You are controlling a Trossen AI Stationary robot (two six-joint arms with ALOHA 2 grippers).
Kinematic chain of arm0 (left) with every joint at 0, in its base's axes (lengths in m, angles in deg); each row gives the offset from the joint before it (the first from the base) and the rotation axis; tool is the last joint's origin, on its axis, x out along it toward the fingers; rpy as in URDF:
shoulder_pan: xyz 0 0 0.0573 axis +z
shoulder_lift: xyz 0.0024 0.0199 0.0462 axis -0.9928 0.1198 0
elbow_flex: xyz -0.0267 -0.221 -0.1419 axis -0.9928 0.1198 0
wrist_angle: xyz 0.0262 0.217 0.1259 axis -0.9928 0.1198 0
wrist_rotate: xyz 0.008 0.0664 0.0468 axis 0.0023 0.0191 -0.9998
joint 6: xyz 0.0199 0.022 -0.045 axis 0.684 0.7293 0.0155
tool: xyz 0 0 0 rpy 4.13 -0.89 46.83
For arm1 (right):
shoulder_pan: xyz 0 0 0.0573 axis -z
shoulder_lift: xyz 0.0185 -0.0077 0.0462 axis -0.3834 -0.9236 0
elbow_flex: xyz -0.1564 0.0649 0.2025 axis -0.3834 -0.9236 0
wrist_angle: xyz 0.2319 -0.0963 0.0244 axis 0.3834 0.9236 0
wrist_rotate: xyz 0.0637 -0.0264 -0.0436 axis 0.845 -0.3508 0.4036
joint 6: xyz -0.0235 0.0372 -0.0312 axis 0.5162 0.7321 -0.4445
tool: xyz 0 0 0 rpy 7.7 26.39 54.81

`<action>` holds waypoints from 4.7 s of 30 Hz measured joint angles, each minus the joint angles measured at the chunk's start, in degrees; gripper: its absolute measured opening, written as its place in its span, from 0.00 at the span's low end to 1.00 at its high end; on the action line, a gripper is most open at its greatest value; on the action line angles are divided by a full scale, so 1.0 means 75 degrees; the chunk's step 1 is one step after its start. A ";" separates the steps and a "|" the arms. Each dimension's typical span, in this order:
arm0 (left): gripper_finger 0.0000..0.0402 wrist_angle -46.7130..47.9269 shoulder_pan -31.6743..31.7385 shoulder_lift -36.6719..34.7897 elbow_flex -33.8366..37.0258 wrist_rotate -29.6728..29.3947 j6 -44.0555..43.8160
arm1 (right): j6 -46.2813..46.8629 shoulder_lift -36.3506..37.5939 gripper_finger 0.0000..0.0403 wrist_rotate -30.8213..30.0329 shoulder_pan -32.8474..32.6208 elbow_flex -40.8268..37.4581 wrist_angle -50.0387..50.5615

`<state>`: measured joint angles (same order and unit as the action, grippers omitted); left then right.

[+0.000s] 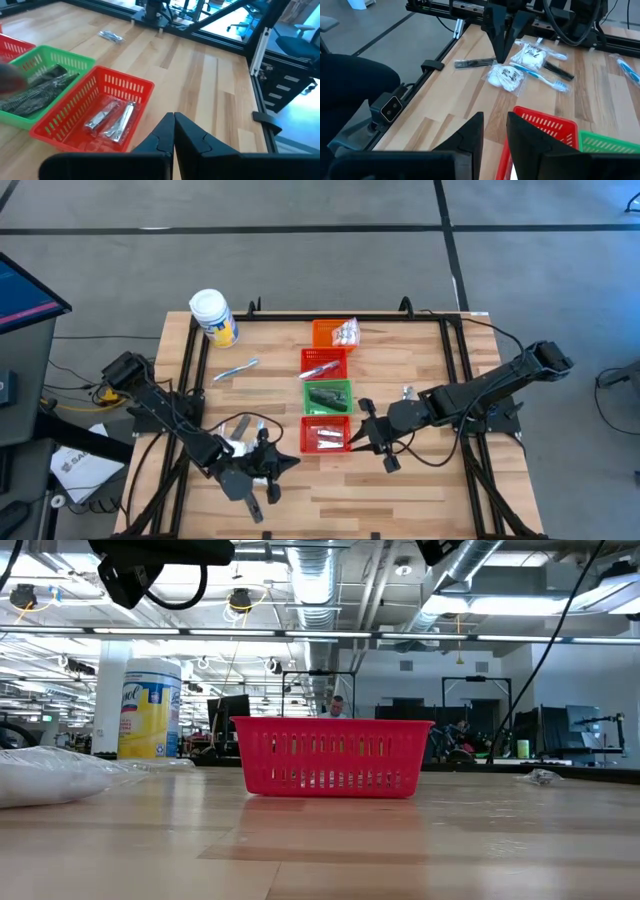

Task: Pick & Place Travel size toiletries
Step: Put the silver nail clipper into the bottom red basket

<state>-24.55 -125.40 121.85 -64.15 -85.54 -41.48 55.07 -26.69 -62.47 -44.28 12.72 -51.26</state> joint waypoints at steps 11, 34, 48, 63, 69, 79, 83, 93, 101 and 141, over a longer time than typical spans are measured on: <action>0.00 0.0001 0.0000 0.0000 0.0000 0.0018 -0.0220 | 0.0000 -0.0003 0.19 0.0000 0.0000 -0.0003 -0.0188; 0.00 0.0497 0.0082 0.0000 0.0003 0.0649 -0.0700 | -0.0021 -0.0003 0.19 -0.0003 0.0000 -0.0003 -0.0185; 0.00 0.2247 0.0723 -0.0068 0.0003 0.3641 -0.2354 | -0.0019 -0.0006 0.19 -0.0003 0.0000 -0.0003 -0.0026; 0.00 0.3385 0.0749 -0.0163 0.0006 0.6939 -0.3707 | -0.0206 -0.0058 0.19 -0.0005 0.0020 -0.0006 0.0167; 0.00 0.3586 0.0536 -0.0166 0.0006 0.8410 -0.4623 | -0.0207 -0.0055 0.19 -0.0003 0.0020 -0.0006 0.0185; 0.00 0.3684 -0.0236 -0.0166 0.0006 0.9420 -0.6296 | -0.0225 -0.0055 0.19 -0.0003 0.0020 -0.0006 0.0233; 0.00 0.3777 -0.0557 -0.0179 0.0006 0.9422 -0.6864 | -0.0223 -0.0055 0.19 -0.0004 0.0020 -0.0006 0.0247; 0.00 0.5858 -0.1054 -0.1086 0.0003 0.9426 -0.8101 | -0.0199 -0.0055 0.19 -0.0003 0.0015 -0.0006 0.0430; 0.00 0.7722 -0.1102 -0.1900 -0.0003 0.9372 -0.8227 | -0.0199 -0.0055 0.19 -0.0005 0.0015 -0.0006 0.0665; 0.01 1.0203 -0.0994 -0.1963 0.0000 0.5367 -0.3012 | -0.0205 -0.0052 0.19 -0.0004 0.0020 -0.0006 0.0530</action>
<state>51.97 -132.85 107.13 -64.15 -45.29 -64.07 53.54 -27.08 -62.51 -44.13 12.68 -47.29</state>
